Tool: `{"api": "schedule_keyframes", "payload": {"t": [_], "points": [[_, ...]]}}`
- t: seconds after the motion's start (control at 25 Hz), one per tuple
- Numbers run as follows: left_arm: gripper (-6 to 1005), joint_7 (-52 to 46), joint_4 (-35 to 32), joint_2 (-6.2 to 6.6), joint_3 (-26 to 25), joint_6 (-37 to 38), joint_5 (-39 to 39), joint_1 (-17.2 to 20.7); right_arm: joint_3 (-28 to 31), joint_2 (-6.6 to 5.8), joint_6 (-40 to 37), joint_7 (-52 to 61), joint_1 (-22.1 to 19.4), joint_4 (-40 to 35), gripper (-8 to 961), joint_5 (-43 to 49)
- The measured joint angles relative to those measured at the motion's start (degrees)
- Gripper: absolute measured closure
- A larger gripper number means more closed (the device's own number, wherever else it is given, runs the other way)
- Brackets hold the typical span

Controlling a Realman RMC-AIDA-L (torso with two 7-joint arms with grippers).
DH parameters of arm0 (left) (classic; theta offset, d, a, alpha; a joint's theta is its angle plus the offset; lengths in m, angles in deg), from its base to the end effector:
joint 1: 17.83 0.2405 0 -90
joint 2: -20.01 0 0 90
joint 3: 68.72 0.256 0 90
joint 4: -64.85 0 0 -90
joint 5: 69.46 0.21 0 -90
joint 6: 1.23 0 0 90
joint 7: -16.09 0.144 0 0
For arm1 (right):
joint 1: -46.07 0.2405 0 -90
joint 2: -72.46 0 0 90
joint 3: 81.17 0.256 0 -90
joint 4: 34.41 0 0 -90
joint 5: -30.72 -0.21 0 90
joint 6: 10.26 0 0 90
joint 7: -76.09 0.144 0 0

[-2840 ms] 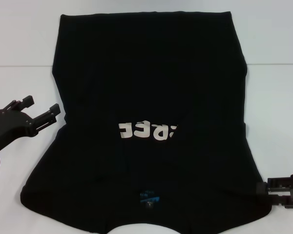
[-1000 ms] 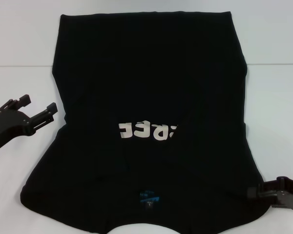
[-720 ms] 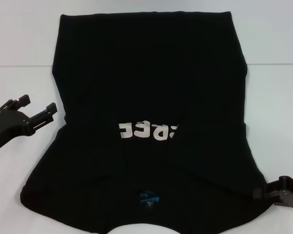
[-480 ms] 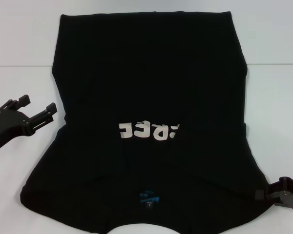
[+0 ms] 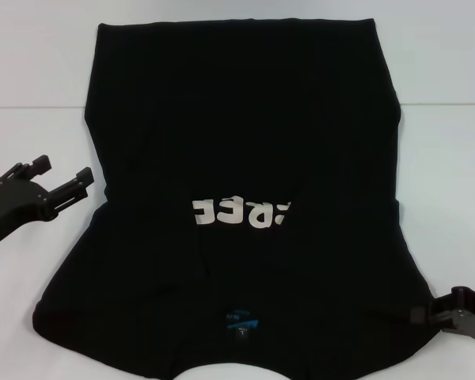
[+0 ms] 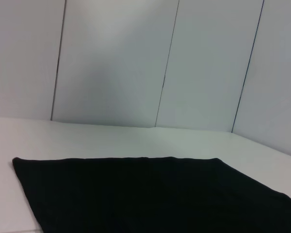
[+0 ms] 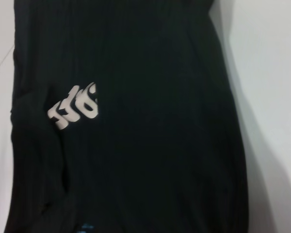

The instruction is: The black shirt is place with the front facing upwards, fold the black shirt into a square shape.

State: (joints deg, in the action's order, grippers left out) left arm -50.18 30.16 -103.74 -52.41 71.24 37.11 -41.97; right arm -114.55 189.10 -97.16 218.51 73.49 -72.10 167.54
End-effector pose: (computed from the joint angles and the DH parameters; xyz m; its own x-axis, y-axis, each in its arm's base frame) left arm -0.3405 0.3255 0.0288 0.6287 0.2611 0.7325 0.7507 -0.4496 -0.4841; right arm 0.3353 0.2976 0.0088 -0.0948 -0.9599 -0.2640 -0.9932 0.0731 0.0911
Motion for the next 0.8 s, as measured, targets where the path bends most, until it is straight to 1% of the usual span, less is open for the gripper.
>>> {"api": "schedule_keyframes", "payload": {"t": [0.16, 0.32, 0.36, 0.44, 0.64, 0.8], "points": [[121, -4.36, -2.13, 0.05, 0.45, 1.73, 1.54, 0.44, 0.23, -0.04, -1.59, -1.71, -0.08, 0.38, 888, -1.67], [122, -9.96, -5.06, 0.62, 0.48, 4.69, 5.17, 0.7, 1.02, -0.06, -2.0, -1.98, -0.17, 0.91, 888, -2.69], [122, -12.89, -6.68, 0.97, 0.47, 6.18, 7.11, 0.79, 1.6, -0.08, -2.19, -1.99, -0.19, 1.02, 888, -2.72], [122, -14.31, -7.45, 1.11, 0.44, 6.98, 8.17, 0.82, 2.83, -0.13, -2.94, -2.1, -0.29, 1.11, 888, -2.72], [122, -23.43, -12.75, 1.74, 0.09, 10.36, 14.9, 0.86, 3.92, -0.14, -3.74, -2.42, -1.36, 0.89, 888, -2.72], [122, -33.07, -17.4, 2.78, -0.12, 14.71, 21.15, 0.9, 6.23, -0.12, -4.7, -3.66, -2.4, 0.74, 888, -2.8]]}}
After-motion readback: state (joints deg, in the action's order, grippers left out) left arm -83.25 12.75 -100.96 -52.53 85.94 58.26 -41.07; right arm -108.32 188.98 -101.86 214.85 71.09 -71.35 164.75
